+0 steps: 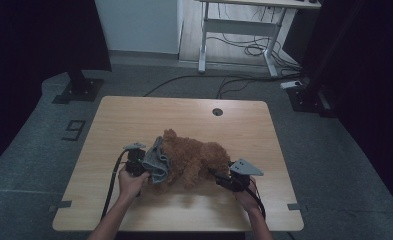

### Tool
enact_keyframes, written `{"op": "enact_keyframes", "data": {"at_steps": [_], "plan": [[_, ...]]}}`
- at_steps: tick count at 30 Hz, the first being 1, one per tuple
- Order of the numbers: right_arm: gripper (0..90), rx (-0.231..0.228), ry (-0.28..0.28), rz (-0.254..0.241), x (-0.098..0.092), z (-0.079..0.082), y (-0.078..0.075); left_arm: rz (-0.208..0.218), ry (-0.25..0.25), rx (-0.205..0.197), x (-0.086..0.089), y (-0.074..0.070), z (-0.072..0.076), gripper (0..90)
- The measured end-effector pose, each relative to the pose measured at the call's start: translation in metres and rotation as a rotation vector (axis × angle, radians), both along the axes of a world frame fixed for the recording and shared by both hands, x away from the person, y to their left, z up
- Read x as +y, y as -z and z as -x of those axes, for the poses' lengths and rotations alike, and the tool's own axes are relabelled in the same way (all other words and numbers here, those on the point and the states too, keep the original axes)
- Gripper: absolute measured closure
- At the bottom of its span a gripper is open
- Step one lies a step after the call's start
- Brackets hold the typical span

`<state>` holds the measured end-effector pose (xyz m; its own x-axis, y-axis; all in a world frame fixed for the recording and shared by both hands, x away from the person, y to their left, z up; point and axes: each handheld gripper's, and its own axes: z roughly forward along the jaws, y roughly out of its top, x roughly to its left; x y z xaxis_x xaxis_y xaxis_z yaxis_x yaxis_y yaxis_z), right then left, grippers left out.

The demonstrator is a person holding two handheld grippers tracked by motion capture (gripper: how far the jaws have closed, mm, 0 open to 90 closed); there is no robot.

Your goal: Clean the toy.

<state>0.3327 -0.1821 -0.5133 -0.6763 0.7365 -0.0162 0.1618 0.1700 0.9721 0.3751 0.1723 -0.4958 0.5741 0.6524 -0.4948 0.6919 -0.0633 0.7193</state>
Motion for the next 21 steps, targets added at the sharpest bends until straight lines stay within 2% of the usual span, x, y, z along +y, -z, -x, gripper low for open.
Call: {"op": "enact_keyframes", "data": {"at_steps": [1, 2, 3, 4, 5, 6, 7, 8, 9, 10, 11, 12, 17, 18, 19, 20, 21], "plan": [[44.9, 0.000, 0.000, 0.000, 0.000, 0.000, 0.000, 0.010, -0.001, -0.016, 0.001, -0.005, -0.001, 83.9], [42.8, -0.044, 0.006, 0.015, 0.000, -0.001, -0.001, -0.015, -0.006, -0.058, 0.002, -0.013, -0.001, 83.8], [42.8, -0.044, 0.006, 0.015, 0.000, -0.001, -0.001, -0.015, -0.006, -0.058, 0.002, -0.013, -0.001, 83.8], [41.3, -0.052, 0.006, 0.039, 0.000, -0.001, 0.001, -0.035, -0.012, -0.069, 0.003, -0.015, -0.002, 83.8], [39.5, -0.060, 0.008, 0.080, 0.001, -0.003, 0.003, -0.055, -0.015, -0.066, 0.003, -0.014, -0.003, 83.7], [37.4, -0.041, 0.009, 0.167, 0.003, -0.006, 0.013, -0.061, -0.015, -0.041, 0.005, -0.008, -0.004, 83.5], [37.4, -0.041, 0.009, 0.167, 0.003, -0.006, 0.013, -0.061, -0.015, -0.041, 0.005, -0.008, -0.004, 83.5], [36.8, -0.034, 0.007, 0.208, 0.004, -0.006, 0.018, -0.062, -0.013, -0.034, 0.006, -0.005, -0.002, 83.5], [36.4, -0.038, 0.008, 0.226, 0.004, -0.006, 0.023, -0.054, -0.014, -0.029, 0.007, -0.002, -0.001, 83.5], [34.9, -0.025, -0.006, 0.214, -0.001, -0.004, 0.023, -0.034, -0.016, -0.006, 0.010, 0.001, 0.002, 83.3], [34.9, -0.025, -0.006, 0.214, -0.001, -0.004, 0.023, -0.034, -0.016, -0.006, 0.010, 0.001, 0.002, 83.2], [33.3, -0.004, -0.018, 0.224, -0.004, -0.003, 0.022, -0.045, -0.013, 0.000, 0.010, 0.001, 0.005, 83.2], [31.9, 0.012, -0.026, 0.213, -0.007, 0.000, 0.023, -0.073, -0.017, -0.010, 0.011, -0.004, 0.011, 82.7], [31.6, 0.014, -0.026, 0.208, -0.008, 0.001, 0.023, -0.074, -0.035, -0.030, 0.016, -0.012, 0.015, 82.5], [31.6, 0.014, -0.026, 0.208, -0.008, 0.001, 0.023, -0.074, -0.035, -0.030, 0.016, -0.012, 0.015, 82.4], [31.5, 0.017, -0.024, 0.208, -0.009, 0.002, 0.022, -0.046, -0.064, -0.069, 0.024, -0.026, 0.019, 82.4], [31.5, 0.017, -0.024, 0.208, -0.009, 0.002, 0.022, -0.046, -0.064, -0.069, 0.024, -0.026, 0.019, 82.4]]}}
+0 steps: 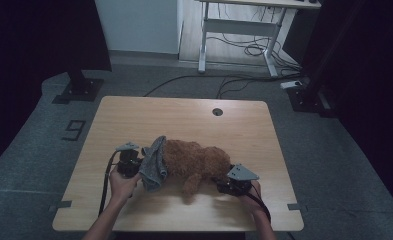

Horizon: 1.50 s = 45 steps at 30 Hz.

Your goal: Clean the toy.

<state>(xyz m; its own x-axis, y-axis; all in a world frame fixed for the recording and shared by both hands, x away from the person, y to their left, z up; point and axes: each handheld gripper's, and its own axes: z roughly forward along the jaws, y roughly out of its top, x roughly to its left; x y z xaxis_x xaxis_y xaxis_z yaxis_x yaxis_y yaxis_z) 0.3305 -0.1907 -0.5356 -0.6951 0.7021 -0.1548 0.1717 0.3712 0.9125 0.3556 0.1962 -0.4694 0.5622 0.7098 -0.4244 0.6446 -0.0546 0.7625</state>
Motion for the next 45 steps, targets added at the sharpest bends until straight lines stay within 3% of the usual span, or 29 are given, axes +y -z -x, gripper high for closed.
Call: {"op": "enact_keyframes", "data": {"at_steps": [1, 2, 3, 4, 5, 6, 8, 9, 10, 12, 13, 14, 16, 17, 18, 21, 26, 29, 32, 33, 34, 35, 36, 37, 38, 39, 40, 43, 45], "plan": [[31.4, 0.000, 0.003, -0.005, 0.000, 0.001, -0.001, 0.012, -0.007, -0.055, 0.003, -0.019, 0.005, 82.4], [31.4, 0.000, 0.003, -0.005, 0.000, 0.001, -0.001, 0.012, -0.007, -0.055, 0.003, -0.019, 0.005, 82.3], [31.4, 0.000, 0.009, -0.006, 0.001, 0.001, -0.001, 0.003, 0.009, -0.105, -0.005, -0.039, 0.010, 82.2], [31.4, 0.000, 0.011, -0.005, 0.001, 0.001, -0.001, 0.003, 0.009, -0.105, -0.005, -0.039, 0.010, 82.2], [31.5, 0.001, 0.014, -0.005, 0.002, 0.001, -0.001, -0.002, 0.047, -0.144, -0.020, -0.057, 0.014, 82.2], [31.5, 0.001, 0.014, -0.005, 0.002, 0.001, -0.001, -0.002, 0.047, -0.144, -0.020, -0.057, 0.014, 82.2], [31.9, 0.006, 0.019, -0.007, 0.002, 0.001, -0.002, -0.016, 0.095, -0.172, -0.041, -0.069, 0.014, 82.2], [32.1, 0.015, 0.024, -0.009, 0.001, 0.001, -0.002, -0.029, 0.140, -0.178, -0.065, -0.076, 0.012, 82.1], [32.1, 0.015, 0.024, -0.009, 0.001, 0.001, -0.002, -0.029, 0.140, -0.178, -0.065, -0.076, 0.012, 82.0], [32.2, 0.021, 0.027, -0.016, 0.001, 0.001, -0.002, -0.054, 0.171, -0.172, -0.090, -0.077, 0.005, 82.0], [32.2, 0.023, 0.028, -0.017, 0.001, 0.001, -0.001, -0.066, 0.198, -0.148, -0.113, -0.074, -0.003, 82.0], [32.2, 0.023, 0.028, -0.017, 0.001, 0.001, -0.001, -0.066, 0.198, -0.148, -0.113, -0.074, -0.003, 82.1], [32.3, 0.024, 0.029, -0.018, 0.001, 0.001, -0.001, -0.079, 0.221, -0.129, -0.135, -0.068, -0.009, 82.0], [32.3, 0.023, 0.031, -0.020, 0.001, 0.001, -0.001, -0.078, 0.247, -0.105, -0.155, -0.062, -0.014, 82.1], [32.3, 0.023, 0.031, -0.020, 0.001, 0.001, -0.001, -0.078, 0.247, -0.105, -0.155, -0.062, -0.014, 82.0], [32.3, 0.026, 0.034, -0.023, 0.002, 0.001, -0.001, -0.110, 0.294, -0.074, -0.191, -0.049, -0.019, 81.9], [32.7, 0.039, 0.044, -0.027, 0.001, 0.001, 0.000, -0.170, 0.304, -0.052, -0.211, -0.033, -0.022, 82.0], [33.6, 0.045, 0.054, -0.022, 0.000, 0.001, 0.002, -0.183, 0.279, -0.057, -0.208, -0.030, -0.020, 82.4], [33.9, 0.040, 0.059, -0.016, 0.000, 0.001, 0.002, -0.194, 0.235, -0.084, -0.194, -0.034, -0.019, 82.4], [33.9, 0.040, 0.060, -0.016, -0.001, 0.001, 0.003, -0.206, 0.195, -0.101, -0.179, -0.039, -0.021, 82.4], [33.9, 0.040, 0.060, -0.016, -0.001, 0.001, 0.003, -0.206, 0.195, -0.101, -0.179, -0.039, -0.021, 82.4], [33.9, 0.043, 0.060, -0.016, -0.002, 0.002, 0.003, -0.218, 0.162, -0.108, -0.162, -0.044, -0.023, 82.4], [33.9, 0.043, 0.060, -0.016, -0.002, 0.002, 0.003, -0.218, 0.162, -0.108, -0.162, -0.044, -0.023, 82.3], [33.9, 0.045, 0.060, -0.018, -0.003, 0.002, 0.003, -0.213, 0.131, -0.104, -0.143, -0.046, -0.025, 82.3], [33.9, 0.044, 0.058, -0.017, -0.003, 0.002, 0.004, -0.213, 0.131, -0.104, -0.143, -0.046, -0.025, 82.3], [33.9, 0.045, 0.057, -0.017, -0.003, 0.002, 0.004, -0.212, 0.103, -0.104, -0.124, -0.048, -0.026, 82.3], [33.9, 0.045, 0.057, -0.017, -0.003, 0.002, 0.004, -0.212, 0.103, -0.104, -0.124, -0.048, -0.026, 82.3], [33.9, 0.046, 0.056, -0.022, -0.004, 0.002, 0.004, -0.189, 0.070, -0.105, -0.089, -0.049, -0.022, 82.3], [33.8, 0.045, 0.053, -0.019, -0.004, 0.003, 0.003, -0.180, 0.058, -0.109, -0.075, -0.050, -0.019, 82.4]]}}
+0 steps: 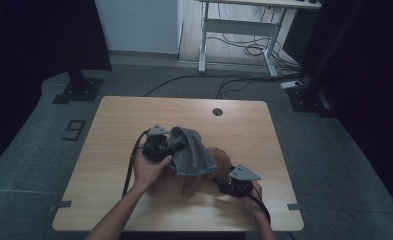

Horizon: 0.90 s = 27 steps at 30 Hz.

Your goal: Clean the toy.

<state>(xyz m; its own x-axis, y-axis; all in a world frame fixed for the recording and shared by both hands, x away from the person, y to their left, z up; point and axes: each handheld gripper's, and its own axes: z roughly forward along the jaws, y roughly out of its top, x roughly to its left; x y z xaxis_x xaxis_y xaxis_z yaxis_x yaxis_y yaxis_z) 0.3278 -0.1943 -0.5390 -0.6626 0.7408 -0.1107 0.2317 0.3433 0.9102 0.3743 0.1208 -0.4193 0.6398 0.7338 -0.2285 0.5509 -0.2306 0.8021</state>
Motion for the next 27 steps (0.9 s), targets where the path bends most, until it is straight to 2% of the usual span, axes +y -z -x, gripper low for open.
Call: {"op": "enact_keyframes", "data": {"at_steps": [1, 2, 3, 5, 6, 7, 8, 11, 12, 14, 16, 17, 18, 19, 20, 21, 23, 24, 25, 26, 27], "plan": [[33.8, 0.000, 0.000, 0.000, 0.000, 0.000, 0.000, 0.000, 0.000, 0.000, 0.000, 0.000, 0.000, 82.5], [33.8, -0.003, 0.000, 0.004, 0.001, 0.001, -0.001, 0.008, -0.021, -0.013, 0.012, -0.001, 0.003, 82.5], [33.8, -0.004, 0.003, 0.002, 0.001, 0.001, -0.001, 0.008, -0.021, -0.013, 0.012, -0.001, 0.003, 82.4], [33.8, -0.001, 0.005, 0.000, 0.001, 0.001, 0.000, 0.005, -0.050, -0.022, 0.025, -0.003, 0.005, 82.2], [33.8, 0.006, 0.007, -0.006, 0.000, 0.001, 0.000, 0.006, -0.082, -0.017, 0.038, -0.002, 0.004, 82.1], [33.8, 0.006, 0.007, -0.006, 0.000, 0.001, 0.000, 0.006, -0.082, -0.017, 0.038, -0.002, 0.004, 82.2], [33.8, 0.006, 0.005, -0.005, 0.000, 0.001, 0.000, 0.002, -0.103, 0.000, 0.050, 0.002, 0.002, 82.2], [33.8, 0.005, 0.006, -0.005, -0.001, 0.001, 0.000, 0.005, -0.117, 0.015, 0.058, 0.006, 0.001, 82.1], [33.7, 0.003, 0.006, -0.006, -0.001, 0.000, 0.000, 0.026, -0.119, 0.021, 0.062, 0.008, 0.001, 82.1], [33.6, 0.001, 0.005, -0.006, -0.001, 0.000, 0.000, 0.039, -0.117, 0.019, 0.062, 0.007, 0.001, 82.2], [33.6, -0.001, 0.004, -0.007, -0.001, 0.000, 0.000, 0.068, -0.093, 0.000, 0.054, -0.002, 0.003, 82.1], [33.6, -0.001, 0.004, -0.007, -0.001, 0.000, 0.000, 0.068, -0.093, 0.000, 0.054, -0.002, 0.003, 82.1], [33.5, -0.002, 0.004, -0.006, -0.001, 0.000, 0.000, 0.072, -0.067, -0.025, 0.042, -0.011, 0.004, 82.1], [33.5, -0.002, 0.004, -0.006, -0.001, 0.000, 0.000, 0.072, -0.067, -0.025, 0.042, -0.011, 0.004, 82.1], [33.5, -0.003, 0.004, -0.004, -0.001, 0.000, 0.000, 0.075, -0.038, -0.043, 0.026, -0.020, 0.005, 82.1], [33.5, -0.003, 0.004, -0.004, -0.001, 0.000, 0.000, 0.075, -0.038, -0.043, 0.026, -0.020, 0.005, 82.0], [33.4, -0.003, 0.002, -0.003, -0.001, 0.000, 0.000, 0.075, -0.002, -0.048, 0.008, -0.027, 0.004, 82.0], [33.3, -0.003, 0.005, -0.006, -0.001, -0.001, 0.000, 0.055, 0.035, -0.050, -0.014, -0.031, 0.002, 82.0], [33.3, -0.006, 0.004, -0.005, -0.001, -0.001, 0.000, 0.047, 0.054, -0.046, -0.025, -0.032, 0.000, 81.9], [33.2, -0.004, 0.004, -0.006, -0.001, -0.001, 0.000, 0.047, 0.054, -0.046, -0.025, -0.032, 0.000, 81.9], [33.2, -0.004, 0.004, -0.006, -0.001, -0.001, 0.000, 0.044, 0.069, -0.039, -0.037, -0.031, -0.002, 81.9]]}}
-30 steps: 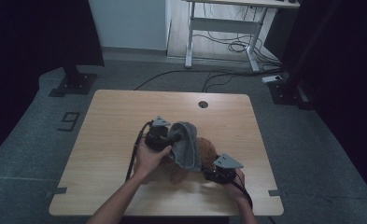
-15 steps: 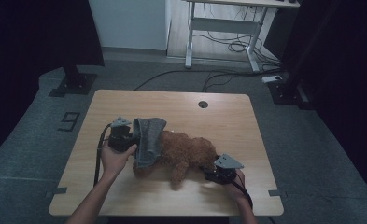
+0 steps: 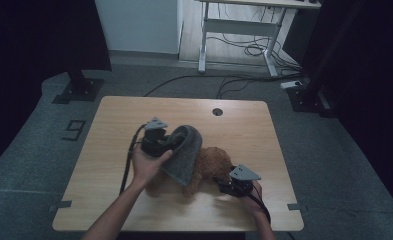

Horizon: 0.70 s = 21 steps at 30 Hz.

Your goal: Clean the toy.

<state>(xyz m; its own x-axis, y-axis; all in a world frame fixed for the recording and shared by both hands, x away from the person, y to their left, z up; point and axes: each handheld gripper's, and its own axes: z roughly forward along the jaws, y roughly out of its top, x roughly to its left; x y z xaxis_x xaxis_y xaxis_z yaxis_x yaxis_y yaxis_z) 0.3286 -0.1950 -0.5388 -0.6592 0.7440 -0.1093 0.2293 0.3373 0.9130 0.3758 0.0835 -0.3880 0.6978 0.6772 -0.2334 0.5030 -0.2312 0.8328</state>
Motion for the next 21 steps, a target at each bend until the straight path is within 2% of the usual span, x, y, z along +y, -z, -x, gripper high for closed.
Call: {"op": "enact_keyframes", "data": {"at_steps": [1, 2, 3, 4, 5, 6, 7, 8, 9, 10, 12, 13, 14, 15, 18, 20, 21], "plan": [[33.2, -0.002, -0.001, 0.001, 0.000, 0.000, 0.000, -0.006, 0.037, 0.023, -0.023, 0.003, -0.004, 81.9], [33.2, -0.002, -0.001, 0.001, 0.000, 0.000, 0.000, -0.006, 0.037, 0.023, -0.023, 0.003, -0.004, 81.9], [33.2, -0.002, -0.001, 0.001, 0.000, 0.000, 0.000, -0.005, 0.071, 0.054, -0.045, 0.008, -0.008, 81.9], [33.2, -0.002, -0.002, 0.002, 0.000, 0.000, 0.000, -0.009, 0.083, 0.061, -0.055, 0.011, -0.009, 81.9], [33.2, -0.002, -0.002, 0.002, 0.000, 0.000, 0.000, -0.016, 0.095, 0.066, -0.064, 0.013, -0.010, 81.9], [33.2, -0.002, -0.002, 0.002, 0.000, 0.000, 0.000, -0.016, 0.095, 0.066, -0.064, 0.013, -0.010, 81.9], [33.2, -0.001, -0.001, 0.000, 0.000, 0.000, 0.000, -0.020, 0.112, 0.081, -0.080, 0.018, -0.011, 81.8], [33.2, -0.001, -0.001, 0.000, 0.000, 0.000, 0.000, -0.020, 0.112, 0.081, -0.080, 0.018, -0.011, 81.8], [33.2, -0.001, -0.001, -0.001, 0.000, 0.000, 0.000, -0.039, 0.124, 0.092, -0.093, 0.023, -0.014, 81.7], [33.2, 0.000, -0.002, -0.001, 0.000, 0.000, 0.000, -0.048, 0.125, 0.098, -0.098, 0.025, -0.015, 81.4], [33.2, 0.001, 0.000, -0.002, 0.000, 0.000, 0.001, -0.074, 0.125, 0.107, -0.104, 0.031, -0.017, 81.3], [33.2, 0.001, 0.000, -0.002, 0.000, 0.000, 0.001, -0.074, 0.125, 0.107, -0.104, 0.031, -0.017, 81.3], [33.2, 0.002, 0.001, -0.002, 0.000, 0.000, 0.001, -0.108, 0.113, 0.099, -0.106, 0.034, -0.018, 81.3], [33.2, 0.010, 0.002, -0.001, -0.001, 0.000, 0.001, -0.186, 0.084, 0.060, -0.106, 0.039, -0.018, 81.2], [33.2, 0.016, 0.005, 0.001, 0.000, 0.000, 0.001, -0.190, 0.060, 0.065, -0.099, 0.043, -0.021, 81.2], [33.2, 0.019, 0.005, 0.008, -0.001, 0.001, 0.002, -0.225, 0.015, 0.058, -0.084, 0.045, -0.024, 81.4], [33.2, 0.020, 0.007, 0.009, -0.001, 0.001, 0.002, -0.217, 0.008, 0.069, -0.077, 0.045, -0.025, 81.5]]}}
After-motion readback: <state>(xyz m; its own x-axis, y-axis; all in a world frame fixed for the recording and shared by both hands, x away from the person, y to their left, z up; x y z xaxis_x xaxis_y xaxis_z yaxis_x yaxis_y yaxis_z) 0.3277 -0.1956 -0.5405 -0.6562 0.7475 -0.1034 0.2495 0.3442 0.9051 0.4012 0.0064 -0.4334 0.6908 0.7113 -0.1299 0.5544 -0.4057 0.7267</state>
